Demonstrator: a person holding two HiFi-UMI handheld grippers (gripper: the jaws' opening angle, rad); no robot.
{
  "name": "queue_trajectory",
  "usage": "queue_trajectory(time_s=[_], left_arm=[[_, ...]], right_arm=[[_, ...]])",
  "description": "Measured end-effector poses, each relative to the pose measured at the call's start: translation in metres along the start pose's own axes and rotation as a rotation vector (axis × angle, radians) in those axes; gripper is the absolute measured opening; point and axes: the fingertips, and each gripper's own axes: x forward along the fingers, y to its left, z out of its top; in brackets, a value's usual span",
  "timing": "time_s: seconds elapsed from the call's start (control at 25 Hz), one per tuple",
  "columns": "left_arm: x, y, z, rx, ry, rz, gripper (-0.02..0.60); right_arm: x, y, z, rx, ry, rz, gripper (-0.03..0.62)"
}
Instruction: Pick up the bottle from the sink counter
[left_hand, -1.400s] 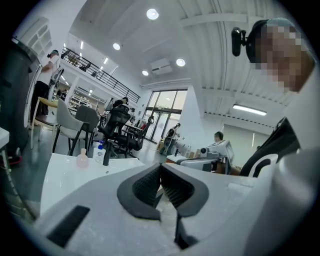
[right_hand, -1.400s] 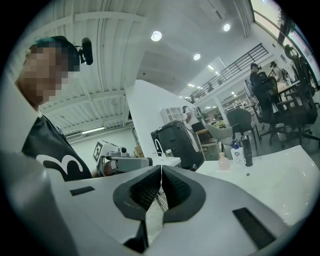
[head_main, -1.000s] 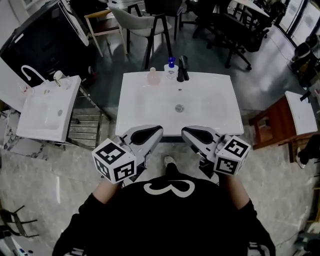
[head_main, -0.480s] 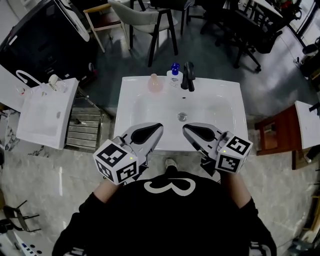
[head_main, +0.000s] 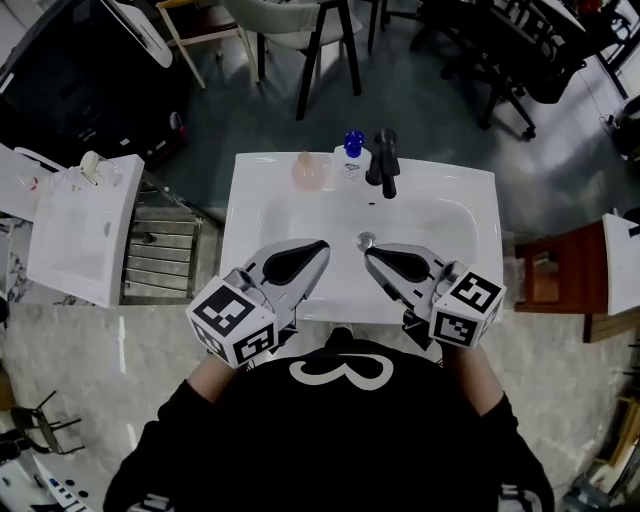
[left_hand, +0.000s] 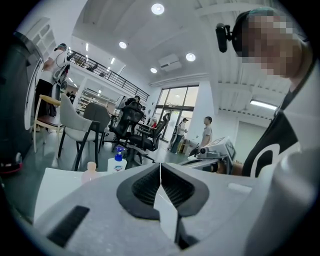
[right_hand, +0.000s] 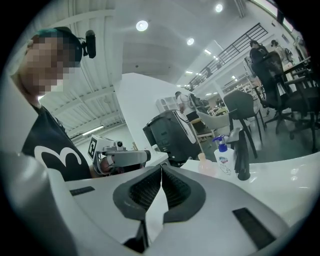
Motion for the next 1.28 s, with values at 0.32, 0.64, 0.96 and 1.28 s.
queue_trajectory(time_s=[0.32, 0.64, 0.96, 1.28], left_arm=[[0.028, 0.048, -0.016, 0.055, 0.044, 0.081, 0.018], [0.043, 0.083, -0.019, 0.061, 0.045, 0.163, 0.020], [0.058, 0.122, -0.021, 0.087, 0.074, 0.194, 0.110], [0.069, 0.154, -0.029, 0.075, 0.075, 0.244, 0.167]], right_arm=[[0.014, -0.035, -0.013, 0.052, 0.037, 0.001, 0.015], [0.025, -0.062, -0.030, 0.105, 0.064, 0.000, 0.014], [0.034, -0.079, -0.044, 0.128, 0.101, 0.000, 0.015], [0.038, -0.088, -0.062, 0.158, 0.153, -0.008, 0.014]])
